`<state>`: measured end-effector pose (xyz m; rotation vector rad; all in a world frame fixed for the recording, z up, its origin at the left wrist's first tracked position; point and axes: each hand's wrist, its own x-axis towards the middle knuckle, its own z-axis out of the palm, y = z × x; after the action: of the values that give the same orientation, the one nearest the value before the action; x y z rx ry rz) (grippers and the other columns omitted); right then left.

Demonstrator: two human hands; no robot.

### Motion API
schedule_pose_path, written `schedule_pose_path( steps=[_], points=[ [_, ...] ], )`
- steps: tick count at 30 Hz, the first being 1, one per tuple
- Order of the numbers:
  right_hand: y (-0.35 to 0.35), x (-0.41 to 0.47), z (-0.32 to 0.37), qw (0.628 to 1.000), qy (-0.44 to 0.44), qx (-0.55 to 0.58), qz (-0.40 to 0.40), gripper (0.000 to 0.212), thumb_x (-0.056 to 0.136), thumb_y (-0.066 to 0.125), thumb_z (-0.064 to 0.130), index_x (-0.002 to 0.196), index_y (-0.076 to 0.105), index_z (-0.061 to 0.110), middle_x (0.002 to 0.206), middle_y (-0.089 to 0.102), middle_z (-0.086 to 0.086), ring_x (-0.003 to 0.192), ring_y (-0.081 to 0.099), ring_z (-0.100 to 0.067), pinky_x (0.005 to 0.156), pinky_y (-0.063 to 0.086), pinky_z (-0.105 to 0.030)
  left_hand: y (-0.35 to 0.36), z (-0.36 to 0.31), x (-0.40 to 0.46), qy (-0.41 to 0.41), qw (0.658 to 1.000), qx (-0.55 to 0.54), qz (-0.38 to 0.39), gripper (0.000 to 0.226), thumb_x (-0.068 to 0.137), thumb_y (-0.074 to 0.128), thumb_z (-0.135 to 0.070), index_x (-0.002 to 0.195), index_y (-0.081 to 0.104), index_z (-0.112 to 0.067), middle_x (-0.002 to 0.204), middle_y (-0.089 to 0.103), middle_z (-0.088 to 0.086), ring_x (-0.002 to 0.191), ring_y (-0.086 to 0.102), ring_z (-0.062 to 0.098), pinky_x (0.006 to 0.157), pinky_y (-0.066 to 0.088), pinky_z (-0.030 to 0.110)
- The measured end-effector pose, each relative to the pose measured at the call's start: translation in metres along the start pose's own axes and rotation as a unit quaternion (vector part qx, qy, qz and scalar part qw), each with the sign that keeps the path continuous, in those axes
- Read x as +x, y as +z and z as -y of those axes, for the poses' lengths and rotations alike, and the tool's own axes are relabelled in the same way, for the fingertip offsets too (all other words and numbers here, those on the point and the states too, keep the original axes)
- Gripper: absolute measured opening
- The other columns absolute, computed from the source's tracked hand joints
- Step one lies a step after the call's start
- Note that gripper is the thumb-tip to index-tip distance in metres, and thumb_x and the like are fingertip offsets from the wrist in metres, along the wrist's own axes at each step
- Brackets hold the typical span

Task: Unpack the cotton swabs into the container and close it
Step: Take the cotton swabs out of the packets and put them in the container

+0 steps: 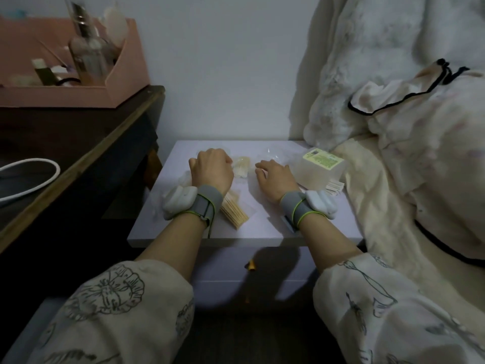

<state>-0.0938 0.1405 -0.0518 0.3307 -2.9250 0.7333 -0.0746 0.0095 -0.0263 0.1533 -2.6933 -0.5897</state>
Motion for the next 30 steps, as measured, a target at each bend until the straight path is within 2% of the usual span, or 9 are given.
schedule_pose_path(
  steps=[3,6,9,13,15,18,22,26,30],
  points=[
    [-0.012,-0.012,0.006,0.995,-0.02,0.076,-0.06,0.033,0.096,0.041,0.013,0.124,0.056,0.007,0.138,0.049,-0.012,0.131,0.041,-0.027,0.108,0.024,-0.03,-0.017,-0.007,-0.005,-0.001,0.998,-0.051,-0.031,0.028,0.084,0.045,0.002,0.075,0.063,-0.017,0.081,0.055,0.012,0.083,0.049,0.029,0.077,0.038,0.035],
    [-0.02,-0.025,0.013,0.98,-0.007,0.166,-0.109,0.026,0.092,0.049,0.016,0.109,0.067,0.007,0.119,0.064,-0.013,0.113,0.056,-0.026,0.097,0.036,-0.027,-0.028,-0.016,-0.016,0.001,0.996,-0.082,-0.032,0.025,0.08,0.048,0.003,0.068,0.053,-0.018,0.072,0.044,0.007,0.072,0.04,0.021,0.066,0.035,0.032],
    [-0.026,-0.037,0.018,0.951,0.027,0.284,-0.117,0.02,0.088,0.057,0.018,0.095,0.072,0.006,0.098,0.071,-0.012,0.091,0.06,-0.018,0.088,0.043,-0.027,-0.034,-0.027,-0.035,-0.009,0.991,-0.134,-0.012,0.023,0.082,0.053,0.002,0.069,0.063,-0.015,0.072,0.052,0.008,0.073,0.048,0.022,0.067,0.04,0.029],
    [-0.021,-0.057,0.009,0.924,0.058,0.361,-0.113,0.016,0.084,0.062,0.017,0.091,0.072,0.007,0.082,0.065,-0.002,0.083,0.057,-0.014,0.09,0.049,-0.035,-0.031,-0.036,-0.066,-0.03,0.982,-0.188,0.007,0.013,0.084,0.06,-0.006,0.079,0.072,-0.006,0.092,0.069,0.014,0.093,0.061,0.028,0.079,0.048,0.029],
    [-0.017,-0.068,0.004,0.92,0.063,0.373,-0.102,0.016,0.084,0.063,0.015,0.094,0.071,0.004,0.084,0.064,-0.002,0.081,0.056,-0.013,0.088,0.048,-0.032,-0.027,-0.039,-0.079,-0.044,0.978,-0.202,0.025,0.01,0.084,0.063,-0.009,0.081,0.072,-0.007,0.092,0.069,0.011,0.096,0.062,0.027,0.074,0.046,0.025],
    [-0.013,-0.077,-0.003,0.915,0.058,0.389,-0.093,0.017,0.084,0.064,0.012,0.095,0.07,0.001,0.084,0.063,-0.004,0.069,0.053,-0.005,0.075,0.045,-0.02,-0.02,-0.04,-0.089,-0.044,0.974,-0.22,0.042,0.006,0.081,0.068,-0.011,0.077,0.072,-0.008,0.078,0.063,0.006,0.094,0.063,0.025,0.074,0.045,0.025],
    [-0.008,-0.084,-0.011,0.921,0.05,0.377,-0.089,0.015,0.084,0.064,0.009,0.093,0.07,-0.002,0.069,0.058,0.007,0.06,0.047,0.0,0.067,0.04,-0.014,-0.008,-0.035,-0.097,-0.043,0.964,-0.257,0.045,0.008,0.079,0.071,-0.015,0.084,0.073,-0.008,0.089,0.07,0.009,0.091,0.063,0.021,0.076,0.046,0.022],
    [-0.011,-0.084,-0.016,0.938,0.017,0.338,-0.076,0.018,0.085,0.062,0.01,0.095,0.068,-0.004,0.066,0.055,0.01,0.062,0.047,0.0,0.068,0.04,-0.014,0.001,-0.029,-0.1,-0.052,0.951,-0.304,0.034,0.014,0.082,0.068,-0.018,0.09,0.072,-0.006,0.086,0.068,0.005,0.079,0.058,0.012,0.065,0.043,0.017],
    [-0.01,-0.08,-0.018,0.954,0.002,0.292,-0.067,0.014,0.086,0.062,0.013,0.09,0.069,0.001,0.066,0.054,0.011,0.064,0.049,-0.005,0.075,0.044,-0.025,0.007,-0.025,-0.096,-0.036,0.959,-0.28,0.004,0.014,0.085,0.064,-0.018,0.089,0.071,-0.007,0.08,0.064,0.001,0.078,0.056,0.012,0.071,0.042,0.018]
  ],
)
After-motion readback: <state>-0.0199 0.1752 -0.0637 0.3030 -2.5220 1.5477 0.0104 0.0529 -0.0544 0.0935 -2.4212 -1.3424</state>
